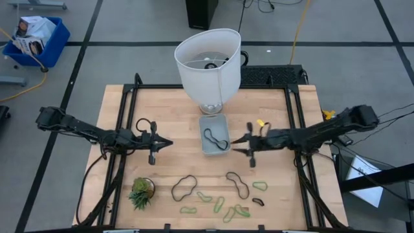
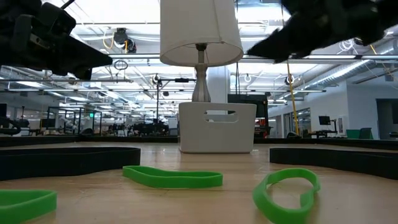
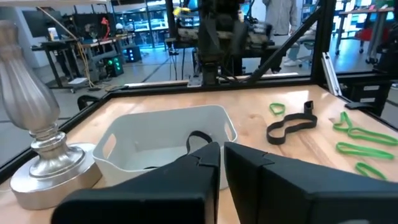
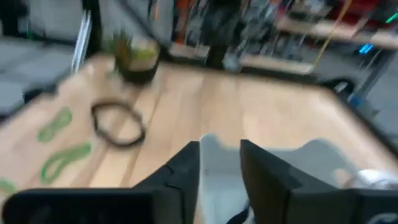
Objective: Pick and place rubber bands into bin
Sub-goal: Adjust the gray bin
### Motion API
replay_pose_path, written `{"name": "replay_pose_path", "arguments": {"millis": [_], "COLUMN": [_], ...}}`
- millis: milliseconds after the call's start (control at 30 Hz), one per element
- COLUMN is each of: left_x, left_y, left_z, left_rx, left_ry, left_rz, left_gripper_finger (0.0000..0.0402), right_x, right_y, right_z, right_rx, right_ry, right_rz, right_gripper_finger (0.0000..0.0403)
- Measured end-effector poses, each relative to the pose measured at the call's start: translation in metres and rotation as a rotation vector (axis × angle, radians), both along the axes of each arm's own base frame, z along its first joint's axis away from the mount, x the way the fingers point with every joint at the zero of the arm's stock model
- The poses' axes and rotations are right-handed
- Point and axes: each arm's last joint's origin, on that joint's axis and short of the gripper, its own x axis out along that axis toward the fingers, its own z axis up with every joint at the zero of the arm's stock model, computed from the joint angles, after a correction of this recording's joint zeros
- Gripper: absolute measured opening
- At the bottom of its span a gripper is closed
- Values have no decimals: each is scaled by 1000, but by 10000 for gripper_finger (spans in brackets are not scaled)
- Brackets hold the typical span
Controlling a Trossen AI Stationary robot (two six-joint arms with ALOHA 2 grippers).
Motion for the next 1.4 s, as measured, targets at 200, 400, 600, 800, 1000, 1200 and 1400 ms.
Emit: {"name": "replay_pose_path", "arguments": {"millis": [200,400,600,800,1000,1200,1400], "left_x": [0,-1,-1,0,0,0,0], "left_y": [0,-2,-2,-2,-2,-2,-2], "left_z": [-4,-5,-4,-4,-3,-3,-3], "left_rx": [-26,-35,-39,-52,-52,-56,-60], "left_ry": [37,49,43,37,36,36,33], "left_rz": [-3,-18,-19,-18,-17,-17,-17], "left_gripper_finger": [18,6,35,51,51,52,53], "right_x": [38,50,52,53,52,55,58], "right_y": [9,20,24,18,17,18,12], "right_z": [1,2,-15,-18,-20,-29,-37], "right_rx": [-62,-73,-197,-185,-190,-202,-229], "right_ry": [154,235,343,364,389,413,434], "right_rz": [-4,48,-16,-52,-26,-21,-90], "right_gripper_finger": [171,206,217,209,208,207,207]}}
